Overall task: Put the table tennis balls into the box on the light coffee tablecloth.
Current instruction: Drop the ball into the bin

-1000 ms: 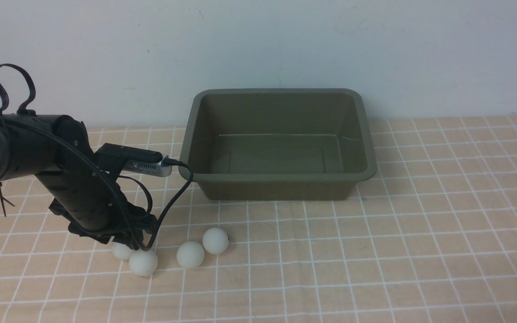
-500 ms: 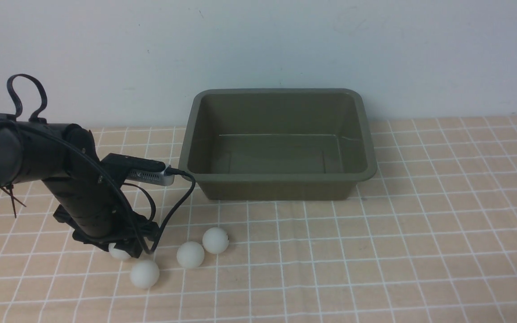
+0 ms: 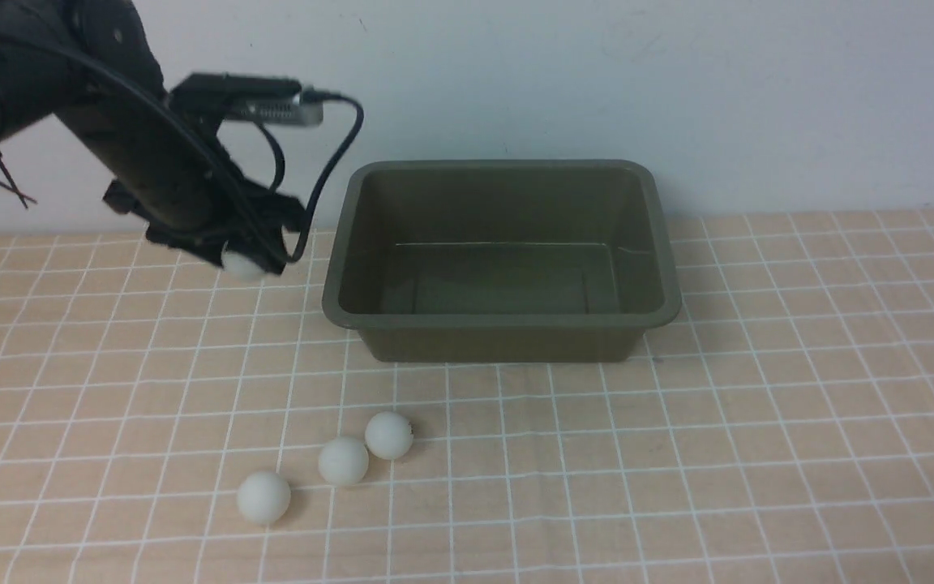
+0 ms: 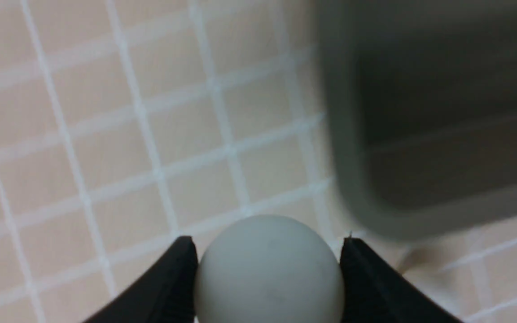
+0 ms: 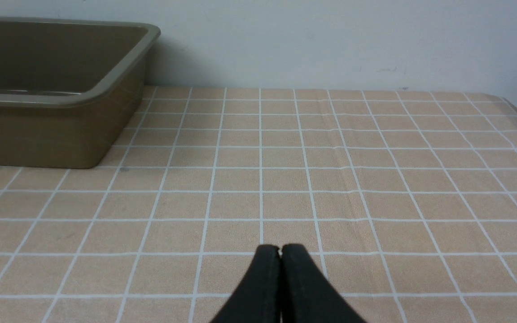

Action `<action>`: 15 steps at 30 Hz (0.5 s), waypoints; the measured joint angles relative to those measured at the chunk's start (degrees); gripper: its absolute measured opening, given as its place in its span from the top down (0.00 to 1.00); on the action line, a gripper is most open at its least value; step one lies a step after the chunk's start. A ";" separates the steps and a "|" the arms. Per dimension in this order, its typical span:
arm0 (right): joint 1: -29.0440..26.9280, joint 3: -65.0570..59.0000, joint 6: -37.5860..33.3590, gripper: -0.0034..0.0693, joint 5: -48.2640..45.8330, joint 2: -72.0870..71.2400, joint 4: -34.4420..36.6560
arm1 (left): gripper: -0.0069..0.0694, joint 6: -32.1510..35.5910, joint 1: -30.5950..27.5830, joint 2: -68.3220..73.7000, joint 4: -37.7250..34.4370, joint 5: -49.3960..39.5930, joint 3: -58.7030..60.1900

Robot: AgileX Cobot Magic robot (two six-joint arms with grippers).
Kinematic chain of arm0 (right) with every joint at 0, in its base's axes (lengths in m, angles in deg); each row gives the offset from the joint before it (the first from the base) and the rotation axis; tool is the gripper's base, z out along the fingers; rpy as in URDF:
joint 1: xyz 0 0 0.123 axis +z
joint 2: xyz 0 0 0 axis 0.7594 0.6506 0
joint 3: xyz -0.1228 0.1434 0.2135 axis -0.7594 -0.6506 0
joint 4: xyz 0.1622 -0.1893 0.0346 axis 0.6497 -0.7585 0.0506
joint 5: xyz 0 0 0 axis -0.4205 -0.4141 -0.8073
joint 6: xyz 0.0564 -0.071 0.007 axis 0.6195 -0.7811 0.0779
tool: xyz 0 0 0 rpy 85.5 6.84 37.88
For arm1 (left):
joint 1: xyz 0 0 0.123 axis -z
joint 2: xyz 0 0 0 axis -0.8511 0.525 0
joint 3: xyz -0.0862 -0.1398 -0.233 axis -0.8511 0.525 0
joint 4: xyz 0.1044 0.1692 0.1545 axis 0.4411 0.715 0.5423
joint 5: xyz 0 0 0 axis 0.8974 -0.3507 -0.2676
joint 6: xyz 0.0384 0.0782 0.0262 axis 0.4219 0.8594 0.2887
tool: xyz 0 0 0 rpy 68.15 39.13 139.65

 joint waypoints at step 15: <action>0.00 0.00 0.00 0.97 0.00 0.00 0.00 | 0.48 6.31 11.87 17.24 -2.43 0.00 -17.25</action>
